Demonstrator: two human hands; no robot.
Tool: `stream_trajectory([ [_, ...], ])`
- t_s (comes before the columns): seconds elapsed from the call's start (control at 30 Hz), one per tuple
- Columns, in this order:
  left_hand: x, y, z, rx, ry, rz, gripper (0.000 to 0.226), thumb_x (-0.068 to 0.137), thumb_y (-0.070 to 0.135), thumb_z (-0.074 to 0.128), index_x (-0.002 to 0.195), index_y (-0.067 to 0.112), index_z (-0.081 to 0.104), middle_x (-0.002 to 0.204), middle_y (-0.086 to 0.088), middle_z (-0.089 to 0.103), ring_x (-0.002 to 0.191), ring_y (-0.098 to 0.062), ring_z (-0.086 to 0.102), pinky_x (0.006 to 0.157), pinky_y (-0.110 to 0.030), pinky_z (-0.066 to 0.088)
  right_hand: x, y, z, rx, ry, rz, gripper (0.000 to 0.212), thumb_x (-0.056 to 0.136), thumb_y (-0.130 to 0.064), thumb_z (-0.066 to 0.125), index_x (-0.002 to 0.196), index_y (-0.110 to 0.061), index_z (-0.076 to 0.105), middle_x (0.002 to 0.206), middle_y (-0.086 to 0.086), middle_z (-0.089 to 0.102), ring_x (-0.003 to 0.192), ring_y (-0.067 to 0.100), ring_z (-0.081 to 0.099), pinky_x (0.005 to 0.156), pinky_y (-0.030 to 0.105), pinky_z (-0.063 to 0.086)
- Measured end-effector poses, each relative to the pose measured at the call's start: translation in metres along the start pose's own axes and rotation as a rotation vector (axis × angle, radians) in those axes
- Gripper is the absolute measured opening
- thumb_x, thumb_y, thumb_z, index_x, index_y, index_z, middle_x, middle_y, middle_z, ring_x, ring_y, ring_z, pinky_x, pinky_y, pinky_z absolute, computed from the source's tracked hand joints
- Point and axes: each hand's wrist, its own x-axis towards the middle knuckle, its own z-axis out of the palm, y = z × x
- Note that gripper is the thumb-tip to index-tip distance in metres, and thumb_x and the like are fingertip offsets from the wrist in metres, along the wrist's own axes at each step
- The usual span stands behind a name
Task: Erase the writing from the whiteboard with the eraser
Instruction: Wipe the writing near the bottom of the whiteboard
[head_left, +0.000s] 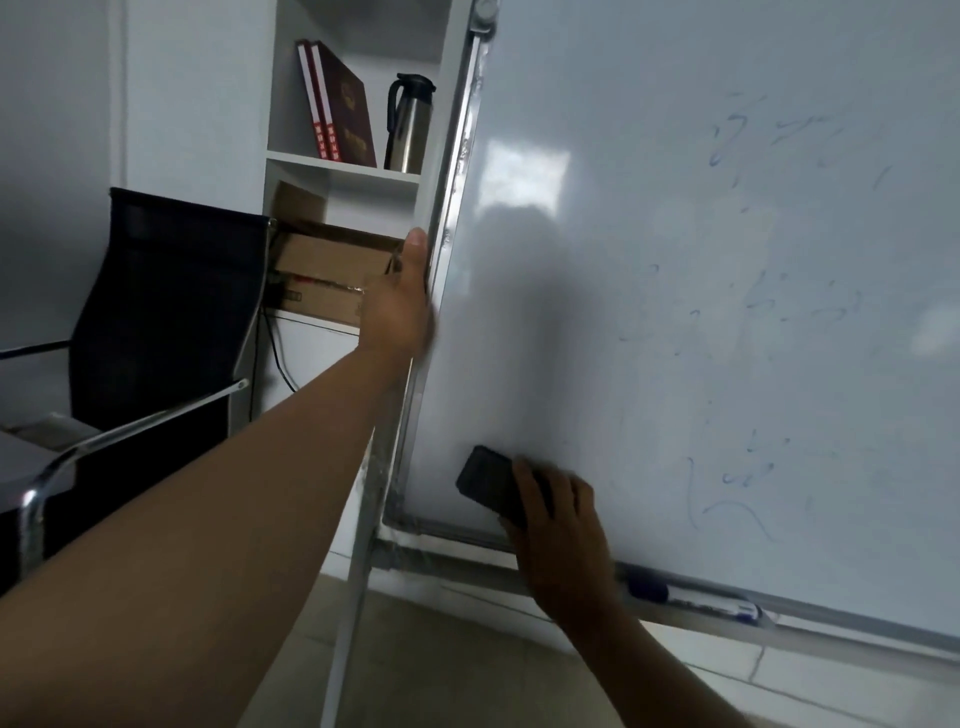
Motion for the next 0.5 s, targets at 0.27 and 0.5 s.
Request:
stream_trajectory([
  [0.27,-0.113,-0.072,-0.008,0.424,0.193,0.429,0.042,0.091,0.040,0.058,0.121,0.012,0.051,0.111,-0.002,0.051,0.102,-0.008,0.043,0.087,-0.022,0.032,-0.024,-0.016,-0.020,0.234,0.064,0.277,0.061,0.079,-0.035,0.076,0.128,-0.026,0.041,0.125,0.005,0.055,0.114,0.022,0.051,0.086,0.039,0.055],
  [0.5,-0.207,-0.077,0.026,-0.103,-0.461,-0.438,0.043,0.087,0.056,0.046,0.084,0.016,0.061,0.074,-0.001,0.067,0.067,-0.012,0.065,0.069,-0.026,0.054,-0.028,-0.018,-0.038,-0.021,0.210,0.137,0.056,0.073,-0.035,0.076,0.118,-0.014,0.050,0.112,0.013,0.062,0.098,0.031,0.059,0.072,0.030,0.054],
])
